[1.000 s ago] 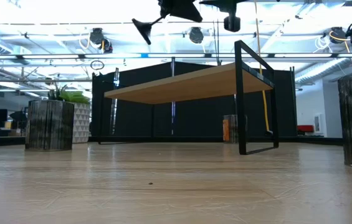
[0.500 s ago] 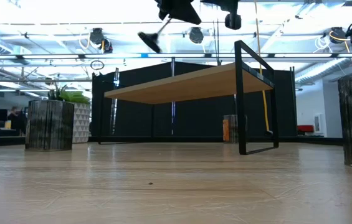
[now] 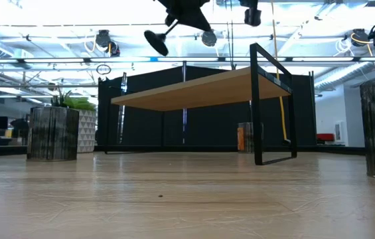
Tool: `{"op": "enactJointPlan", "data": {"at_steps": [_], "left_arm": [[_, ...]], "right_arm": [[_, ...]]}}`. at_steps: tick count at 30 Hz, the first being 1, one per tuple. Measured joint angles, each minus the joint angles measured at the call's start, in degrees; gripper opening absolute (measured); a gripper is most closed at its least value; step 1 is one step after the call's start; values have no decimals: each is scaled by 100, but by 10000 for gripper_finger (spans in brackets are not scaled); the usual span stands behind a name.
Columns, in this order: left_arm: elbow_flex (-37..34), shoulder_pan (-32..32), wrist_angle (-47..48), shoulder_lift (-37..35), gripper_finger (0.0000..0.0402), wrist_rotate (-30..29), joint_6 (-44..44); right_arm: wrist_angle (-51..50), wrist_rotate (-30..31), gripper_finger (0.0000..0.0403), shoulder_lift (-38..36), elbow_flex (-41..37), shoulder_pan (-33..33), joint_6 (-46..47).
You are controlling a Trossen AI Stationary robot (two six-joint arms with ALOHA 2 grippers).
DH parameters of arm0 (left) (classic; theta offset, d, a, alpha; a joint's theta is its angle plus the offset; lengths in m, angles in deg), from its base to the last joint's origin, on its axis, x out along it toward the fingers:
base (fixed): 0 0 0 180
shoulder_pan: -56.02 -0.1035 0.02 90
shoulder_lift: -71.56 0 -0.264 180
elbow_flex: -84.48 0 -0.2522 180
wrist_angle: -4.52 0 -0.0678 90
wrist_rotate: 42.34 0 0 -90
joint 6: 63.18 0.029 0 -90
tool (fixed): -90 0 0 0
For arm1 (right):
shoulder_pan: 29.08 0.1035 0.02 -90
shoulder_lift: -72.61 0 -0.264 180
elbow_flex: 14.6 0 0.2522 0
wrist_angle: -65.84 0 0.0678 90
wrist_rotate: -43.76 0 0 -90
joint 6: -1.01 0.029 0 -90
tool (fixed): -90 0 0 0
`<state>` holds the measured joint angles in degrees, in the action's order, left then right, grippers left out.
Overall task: Pick & Place candle stick holders
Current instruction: Put the top right candle holder on the shelf
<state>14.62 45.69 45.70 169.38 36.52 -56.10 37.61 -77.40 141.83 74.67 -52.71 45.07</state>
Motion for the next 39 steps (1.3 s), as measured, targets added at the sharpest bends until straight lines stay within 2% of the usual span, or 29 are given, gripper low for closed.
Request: {"op": "enactJointPlan", "data": {"at_steps": [14, 21, 39], "left_arm": [[-24, -619, -120, 0, 16, 10, -504], [-413, -943, -845, -35, 16, 80, -617], [-1319, -2000, -1643, -37, 17, 76, -858]], "right_arm": [[-83, -16, 105, -272, 0, -34, -252], [-92, -20, 105, -379, 2, -34, -317], [-155, -22, 105, -488, 4, -27, -329]]}}
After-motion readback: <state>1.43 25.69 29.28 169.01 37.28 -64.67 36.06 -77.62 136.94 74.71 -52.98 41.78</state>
